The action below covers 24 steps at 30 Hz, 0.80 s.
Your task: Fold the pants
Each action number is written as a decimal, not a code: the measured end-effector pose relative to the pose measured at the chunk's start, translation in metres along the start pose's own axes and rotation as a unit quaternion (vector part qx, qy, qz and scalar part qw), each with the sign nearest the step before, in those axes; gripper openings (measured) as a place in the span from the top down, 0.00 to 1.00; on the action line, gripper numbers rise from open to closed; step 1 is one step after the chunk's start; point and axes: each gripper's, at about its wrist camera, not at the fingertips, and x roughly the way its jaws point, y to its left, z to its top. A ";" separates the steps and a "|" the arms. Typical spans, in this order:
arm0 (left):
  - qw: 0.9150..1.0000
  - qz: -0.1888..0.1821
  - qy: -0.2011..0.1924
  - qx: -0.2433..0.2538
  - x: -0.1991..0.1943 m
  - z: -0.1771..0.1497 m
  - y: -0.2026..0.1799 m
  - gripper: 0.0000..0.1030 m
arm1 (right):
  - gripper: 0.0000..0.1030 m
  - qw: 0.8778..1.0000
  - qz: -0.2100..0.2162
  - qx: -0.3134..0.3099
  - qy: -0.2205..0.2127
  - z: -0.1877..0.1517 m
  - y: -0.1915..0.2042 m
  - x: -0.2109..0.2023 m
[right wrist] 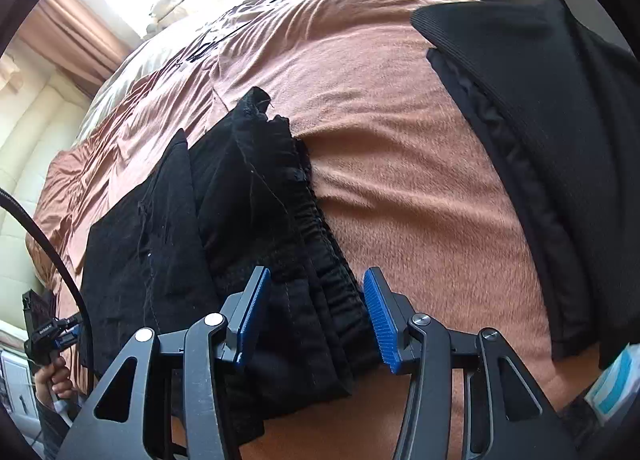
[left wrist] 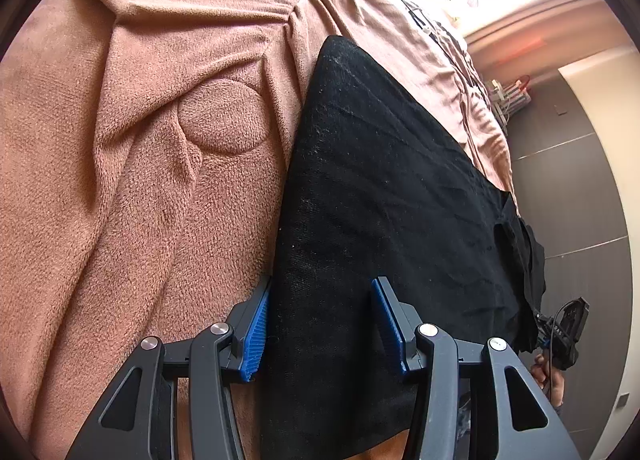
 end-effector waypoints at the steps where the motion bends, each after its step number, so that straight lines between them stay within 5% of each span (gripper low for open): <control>1: 1.000 0.000 0.000 -0.001 0.000 -0.001 0.000 0.51 | 0.55 1.000 0.004 0.009 -0.001 -0.004 -0.003 -0.003; 11: 1.000 -0.008 -0.002 -0.007 0.002 -0.006 0.001 0.51 | 0.55 0.993 0.075 0.089 0.010 -0.043 -0.030 -0.008; 13: 1.000 -0.007 -0.002 -0.007 0.002 -0.006 0.000 0.51 | 0.66 0.993 0.084 0.088 0.005 -0.047 -0.030 -0.011; 14: 1.000 -0.007 -0.003 -0.007 0.002 -0.006 0.000 0.51 | 0.85 0.993 0.083 0.085 -0.002 -0.048 -0.030 -0.014; 15: 1.000 -0.006 -0.003 -0.007 0.002 -0.006 0.000 0.51 | 0.88 0.992 0.089 0.086 -0.009 -0.048 -0.032 -0.018; 19: 1.000 -0.008 -0.004 -0.008 0.001 -0.007 0.000 0.51 | 0.92 0.991 0.103 0.073 -0.044 -0.053 -0.033 -0.036; 24: 1.000 -0.014 -0.004 -0.015 0.000 -0.008 0.004 0.51 | 0.94 0.994 0.065 0.061 -0.070 -0.069 -0.032 -0.048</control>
